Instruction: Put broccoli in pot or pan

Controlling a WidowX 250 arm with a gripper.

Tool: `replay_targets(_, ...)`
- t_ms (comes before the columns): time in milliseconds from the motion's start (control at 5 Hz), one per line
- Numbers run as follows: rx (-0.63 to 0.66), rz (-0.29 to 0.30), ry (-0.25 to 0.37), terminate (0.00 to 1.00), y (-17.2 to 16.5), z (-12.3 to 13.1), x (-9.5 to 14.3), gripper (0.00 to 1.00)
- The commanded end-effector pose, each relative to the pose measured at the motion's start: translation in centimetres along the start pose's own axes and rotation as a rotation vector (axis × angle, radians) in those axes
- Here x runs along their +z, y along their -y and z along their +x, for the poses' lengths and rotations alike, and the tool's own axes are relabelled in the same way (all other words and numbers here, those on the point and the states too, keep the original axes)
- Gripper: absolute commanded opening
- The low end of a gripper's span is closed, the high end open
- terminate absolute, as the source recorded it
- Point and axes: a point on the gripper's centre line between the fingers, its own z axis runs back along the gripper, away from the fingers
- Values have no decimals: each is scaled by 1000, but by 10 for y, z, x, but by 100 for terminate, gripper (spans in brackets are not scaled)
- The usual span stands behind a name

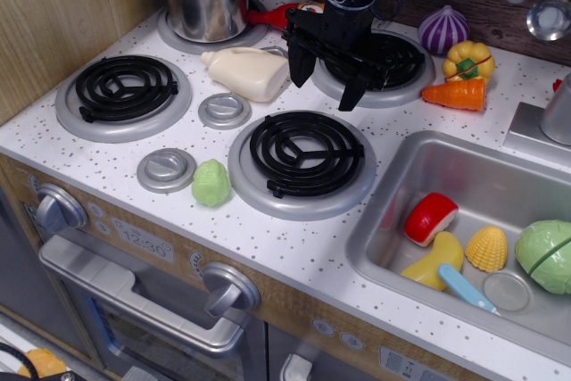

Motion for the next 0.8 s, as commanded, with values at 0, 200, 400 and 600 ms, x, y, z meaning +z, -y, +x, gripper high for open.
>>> replay_targets(0,0,0,0,0,0,0,0,100)
replay_targets(200,-44,92,-62,0,-41,-8,38,100)
replay_targets(400,-6,155,-114,0,-81,-32,68,100)
replay_targets(600,66,183,-127,0,-97,-67,75,100)
